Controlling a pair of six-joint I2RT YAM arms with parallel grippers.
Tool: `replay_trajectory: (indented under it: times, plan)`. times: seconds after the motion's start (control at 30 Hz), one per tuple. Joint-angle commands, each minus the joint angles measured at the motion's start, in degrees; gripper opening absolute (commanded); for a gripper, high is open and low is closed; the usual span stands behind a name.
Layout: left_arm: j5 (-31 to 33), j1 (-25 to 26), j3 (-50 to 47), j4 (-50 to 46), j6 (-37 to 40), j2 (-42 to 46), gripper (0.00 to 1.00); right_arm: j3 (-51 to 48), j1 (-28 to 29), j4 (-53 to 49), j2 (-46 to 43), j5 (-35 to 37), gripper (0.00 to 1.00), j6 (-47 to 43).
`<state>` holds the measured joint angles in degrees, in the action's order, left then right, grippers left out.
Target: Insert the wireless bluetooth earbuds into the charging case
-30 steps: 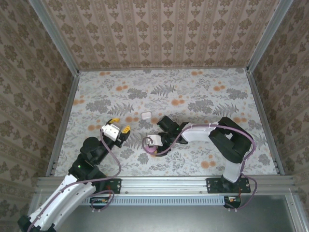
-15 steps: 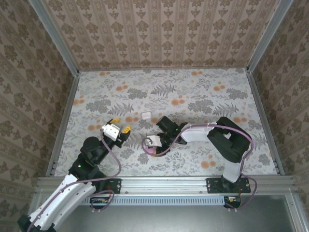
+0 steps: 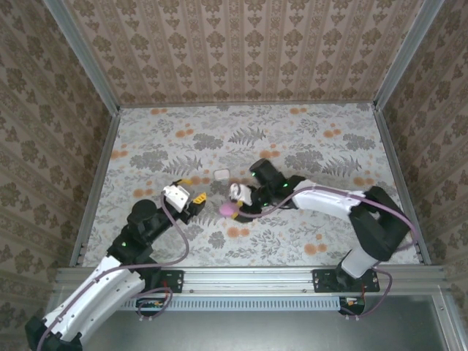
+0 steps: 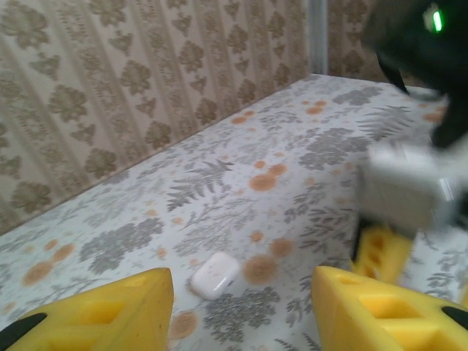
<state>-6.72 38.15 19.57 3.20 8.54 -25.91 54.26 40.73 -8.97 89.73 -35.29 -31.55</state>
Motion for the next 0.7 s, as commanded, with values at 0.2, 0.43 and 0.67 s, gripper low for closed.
replay_trajectory:
  times: [0.2,0.43,0.67]
  plan:
    - [-23.45,-0.47,7.90,8.66,3.70,-15.71,0.69,5.35,-9.37,-9.91,-12.19,-12.95,0.43,10.20]
    - [-29.21,-0.28,11.90,14.91,2.48,-24.98,0.74,6.29,-9.71,-9.91,-14.09,-17.22,0.44,10.90]
    - [-34.32,-0.28,13.08,16.58,0.99,-27.51,0.65,5.18,-9.71,-7.51,-13.91,-17.72,0.44,11.07]
